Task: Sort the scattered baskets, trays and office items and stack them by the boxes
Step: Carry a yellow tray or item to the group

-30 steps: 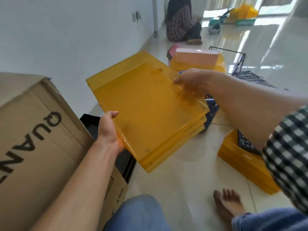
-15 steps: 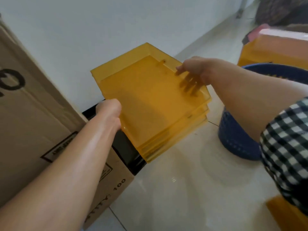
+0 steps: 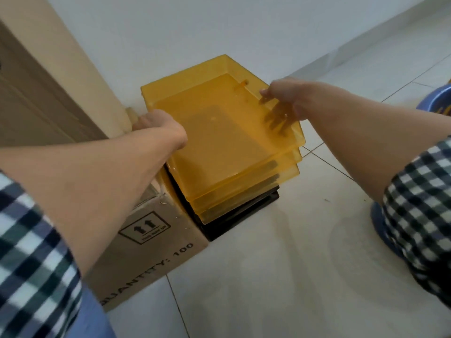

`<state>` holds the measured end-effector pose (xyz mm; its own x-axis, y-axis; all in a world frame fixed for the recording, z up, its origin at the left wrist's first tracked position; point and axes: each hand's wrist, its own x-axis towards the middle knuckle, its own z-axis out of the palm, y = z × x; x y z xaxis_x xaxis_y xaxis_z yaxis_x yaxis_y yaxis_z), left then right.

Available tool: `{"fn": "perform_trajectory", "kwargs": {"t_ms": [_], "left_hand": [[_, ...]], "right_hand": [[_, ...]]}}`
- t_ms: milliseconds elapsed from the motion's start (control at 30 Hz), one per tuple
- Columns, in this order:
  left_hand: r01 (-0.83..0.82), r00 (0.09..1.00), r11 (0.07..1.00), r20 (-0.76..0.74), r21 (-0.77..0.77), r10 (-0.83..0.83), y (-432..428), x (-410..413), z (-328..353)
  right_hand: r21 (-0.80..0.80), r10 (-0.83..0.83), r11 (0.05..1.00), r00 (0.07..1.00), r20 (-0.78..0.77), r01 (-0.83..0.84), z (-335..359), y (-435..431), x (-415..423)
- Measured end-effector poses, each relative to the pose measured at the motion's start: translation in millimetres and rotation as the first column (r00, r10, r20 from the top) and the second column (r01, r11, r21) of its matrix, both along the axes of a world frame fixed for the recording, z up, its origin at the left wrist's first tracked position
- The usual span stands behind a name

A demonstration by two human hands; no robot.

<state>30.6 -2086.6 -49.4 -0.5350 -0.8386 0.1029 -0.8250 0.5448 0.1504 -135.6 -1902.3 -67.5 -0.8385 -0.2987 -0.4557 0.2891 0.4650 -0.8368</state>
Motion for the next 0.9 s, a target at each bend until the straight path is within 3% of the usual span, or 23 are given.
{"fn": "perform_trajectory", "kwargs": {"t_ms": [67,267,333,467,633,900], "left_hand": [[0.007,0.996,0.996,0.092,-0.094,0.001,-9.8,-8.5,-5.8],[0.12,0.917,0.982,0.396,-0.148,-0.053,-9.9,-10.4,-1.7],[0.123,0.887,0.975,0.46,-0.187,-0.024,-8.7,-13.2,-5.1],[0.14,0.845,0.963,0.534,-0.231,0.006,-10.0,-14.3,-11.7],[0.161,0.833,0.953,0.554,-0.256,0.008,-8.3,-12.4,-4.6],[0.256,0.739,0.918,0.673,-0.302,0.015,-8.8,-12.2,16.8]], "right_hand": [[-0.01,0.012,1.0,0.999,-0.029,-0.012,-0.6,-10.2,-4.9],[0.062,0.101,0.994,0.978,-0.183,-0.091,-2.0,-33.7,-11.1],[0.201,0.149,0.976,0.934,-0.326,-0.085,-1.5,-36.4,-12.9],[0.529,0.31,0.847,0.767,-0.562,0.045,-1.1,-41.0,-7.6],[0.504,0.244,0.846,0.714,-0.657,0.174,-11.1,-44.7,0.9],[0.446,0.198,0.877,0.709,-0.676,0.18,-11.8,-47.7,-1.1]]}}
